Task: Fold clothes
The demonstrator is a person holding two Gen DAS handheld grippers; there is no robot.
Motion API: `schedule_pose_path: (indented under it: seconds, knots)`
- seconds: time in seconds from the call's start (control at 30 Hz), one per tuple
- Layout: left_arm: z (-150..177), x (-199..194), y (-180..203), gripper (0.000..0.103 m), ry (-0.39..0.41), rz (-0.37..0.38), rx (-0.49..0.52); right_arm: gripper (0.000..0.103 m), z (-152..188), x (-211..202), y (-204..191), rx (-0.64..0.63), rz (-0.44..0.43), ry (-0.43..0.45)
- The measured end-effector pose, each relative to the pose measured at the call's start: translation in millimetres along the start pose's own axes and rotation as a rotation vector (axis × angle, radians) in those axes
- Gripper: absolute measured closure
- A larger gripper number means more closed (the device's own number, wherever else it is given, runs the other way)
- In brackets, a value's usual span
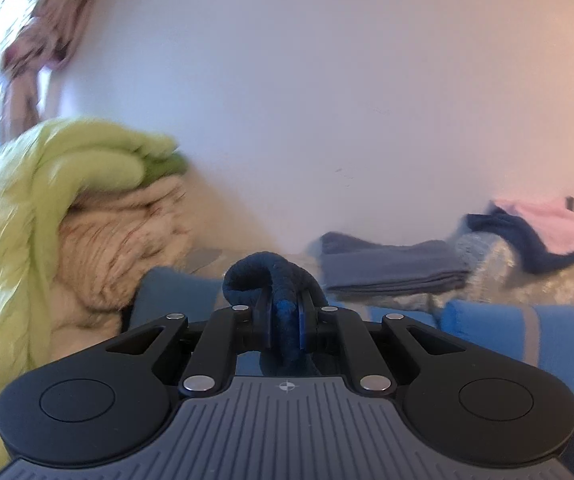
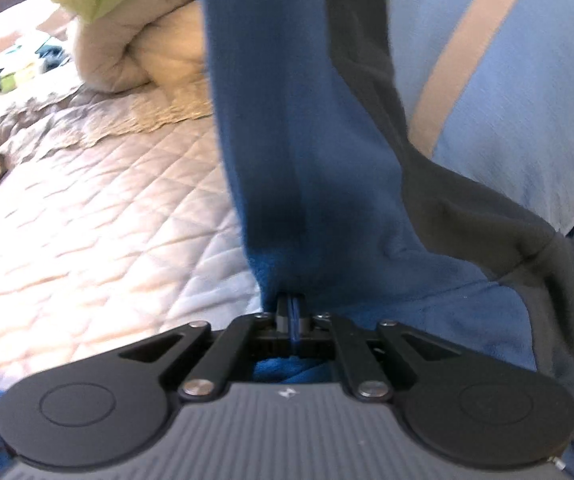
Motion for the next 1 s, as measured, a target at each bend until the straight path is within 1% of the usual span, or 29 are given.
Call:
schedule_pose_path:
  seconds: [0.03,0.1,0.17,0.2,0.27,0.3,0.37,0.47,0.53,0.6,0.63,0.67,0.7,0.73,0.77,0.8,0.83,0.87,0.93,1.0]
  knots:
    - [-1.0,-4.4,11.1,0.095,0.004,0.022,0.015,0.098,1.6,-6.4,-2.3,-0.007,-0.007,-0.005]
    - [-0.6,-14.3,35.7,0.095,0.004,0.071,0.053,0.079,2.7,-31.3,-0.6,0.038,-0.010,0.016]
    - [4.5,-25.5,65.9,0.095,-0.003,0.132,0.112,0.068,6.7,-62.0,1.9,0.063,0.033,0.049]
    - [8.6,-31.3,81.4,0.095,-0.009,0.162,0.140,0.062,11.0,-84.3,2.2,0.071,0.071,0.063]
    - [19.9,-43.7,115.1,0.095,-0.029,0.216,0.184,0.061,20.6,-135.1,2.4,0.076,0.212,0.145]
    - [26.6,-48.6,130.9,0.095,-0.046,0.243,0.197,0.055,25.5,-161.0,2.4,0.078,0.282,0.186]
    - [40.7,-59.2,164.7,0.095,-0.079,0.293,0.225,0.048,35.2,-201.3,6.1,0.120,0.335,0.221]
    - [63.5,-76.5,218.6,0.095,-0.126,0.374,0.263,0.044,47.4,-263.5,4.7,0.257,0.351,0.246]
    - [77.6,-86.2,249.4,0.095,-0.148,0.421,0.280,0.040,53.9,-317.7,-0.9,0.323,0.356,0.273]
    - [92.7,-96.2,277.6,0.095,-0.169,0.464,0.318,0.026,53.6,-365.6,-12.4,0.346,0.374,0.301]
    - [101.1,-99.5,290.5,0.095,-0.187,0.481,0.328,0.022,57.1,-394.9,-20.8,0.340,0.390,0.317]
    - [110.1,-101.7,302.1,0.093,-0.213,0.497,0.327,0.018,60.7,-424.3,-29.2,0.335,0.407,0.333]
    - [120.0,-102.5,313.4,0.092,-0.257,0.521,0.324,0.017,64.2,-453.7,-37.6,0.329,0.423,0.349]
    - [130.9,-101.7,324.2,0.091,-0.323,0.556,0.318,0.016,67.3,-475.6,-44.6,0.327,0.439,0.353]
    - [141.8,-101.2,334.9,0.086,-0.390,0.591,0.311,0.013,70.4,-497.5,-51.6,0.324,0.454,0.357]
    - [152.4,-100.8,345.0,0.068,-0.461,0.630,0.306,0.008,73.5,-519.4,-58.5,0.322,0.470,0.361]
    - [159.7,-101.5,350.9,0.044,-0.513,0.659,0.299,0.006,76.6,-541.3,-65.5,0.319,0.485,0.366]
    - [162.8,-103.2,352.9,0.031,-0.534,0.671,0.288,0.004,79.0,-557.8,-71.2,0.322,0.496,0.371]
    - [169.0,-106.7,356.7,0.030,-0.575,0.695,0.264,0.003,80.9,-578.2,-79.7,0.336,0.517,0.377]
    - [164.0,-112.5,350.8,0.028,-0.578,0.682,0.231,0.000,90.5,-599.3,-84.7,0.375,0.526,0.364]
Point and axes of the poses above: each gripper's, at about its wrist camera, not at the fingertips, and x roughly the way its jaws point, y to its right, z to its underside, the point moved 6 cm from there along x, roughly the way its jaws point, and after that the axes turned 9 degrees about -x, right-handed, at the moved point
